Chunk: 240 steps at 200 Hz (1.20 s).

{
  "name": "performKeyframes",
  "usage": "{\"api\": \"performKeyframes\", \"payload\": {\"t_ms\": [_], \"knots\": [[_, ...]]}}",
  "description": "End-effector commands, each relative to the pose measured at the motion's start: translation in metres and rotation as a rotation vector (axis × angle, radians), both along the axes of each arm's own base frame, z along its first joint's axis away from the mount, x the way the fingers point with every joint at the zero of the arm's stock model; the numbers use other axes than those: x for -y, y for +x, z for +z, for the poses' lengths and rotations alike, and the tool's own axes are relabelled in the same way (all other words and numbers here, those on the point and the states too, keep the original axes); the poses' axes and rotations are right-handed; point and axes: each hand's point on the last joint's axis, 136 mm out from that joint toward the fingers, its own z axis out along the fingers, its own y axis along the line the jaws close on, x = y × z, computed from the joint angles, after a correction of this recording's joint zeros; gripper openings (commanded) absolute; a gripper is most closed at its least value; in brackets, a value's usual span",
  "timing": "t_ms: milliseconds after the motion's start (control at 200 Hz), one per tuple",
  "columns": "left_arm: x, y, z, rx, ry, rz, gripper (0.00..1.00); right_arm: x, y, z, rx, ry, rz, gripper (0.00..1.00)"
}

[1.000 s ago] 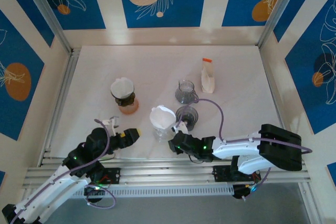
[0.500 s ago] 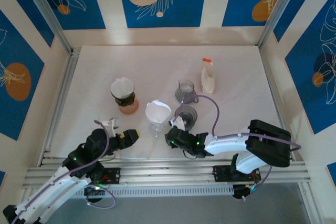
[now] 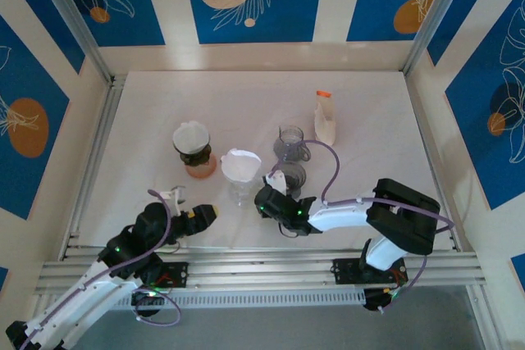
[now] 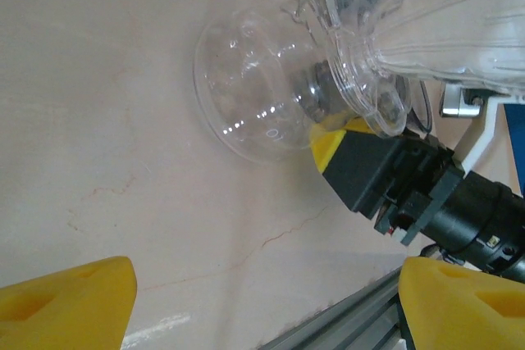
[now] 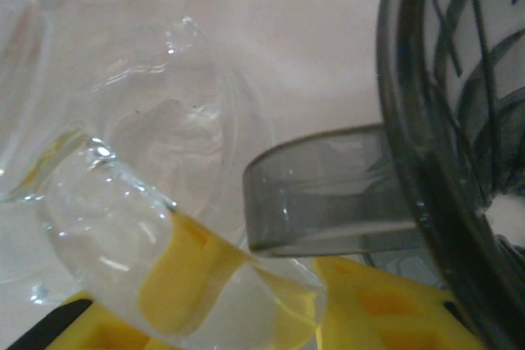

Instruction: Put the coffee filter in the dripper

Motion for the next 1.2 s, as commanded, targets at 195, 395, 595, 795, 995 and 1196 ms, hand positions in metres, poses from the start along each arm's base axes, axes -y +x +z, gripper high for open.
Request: {"api": "performKeyframes", "payload": {"t_ms": [195,395,595,795,995,1196], "knots": [[-0.002,-0.006,-0.007,-0.019,0.012,-0.008,0.83,-0.002,0.034,0.011,0.044,0.022,-0.126,0.34],[-0.003,-0.006,-0.008,-0.021,0.015,-0.006,0.83,-0.002,0.048,0.012,0.060,0.018,-0.174,0.33],[-0.004,-0.007,-0.009,-0.023,0.019,-0.006,0.83,0.002,0.059,0.010,0.057,0.009,-0.231,0.32],[-0.004,-0.007,-0.010,-0.024,0.022,-0.007,0.83,0.008,0.070,0.008,0.062,-0.006,-0.273,0.32],[-0.002,-0.006,-0.011,-0.018,0.021,-0.015,0.83,0.007,0.072,0.008,0.056,-0.003,-0.275,0.33],[0.001,-0.003,-0.010,-0.013,0.034,-0.025,0.83,0.010,0.062,0.013,0.057,0.008,-0.263,0.36]]}}
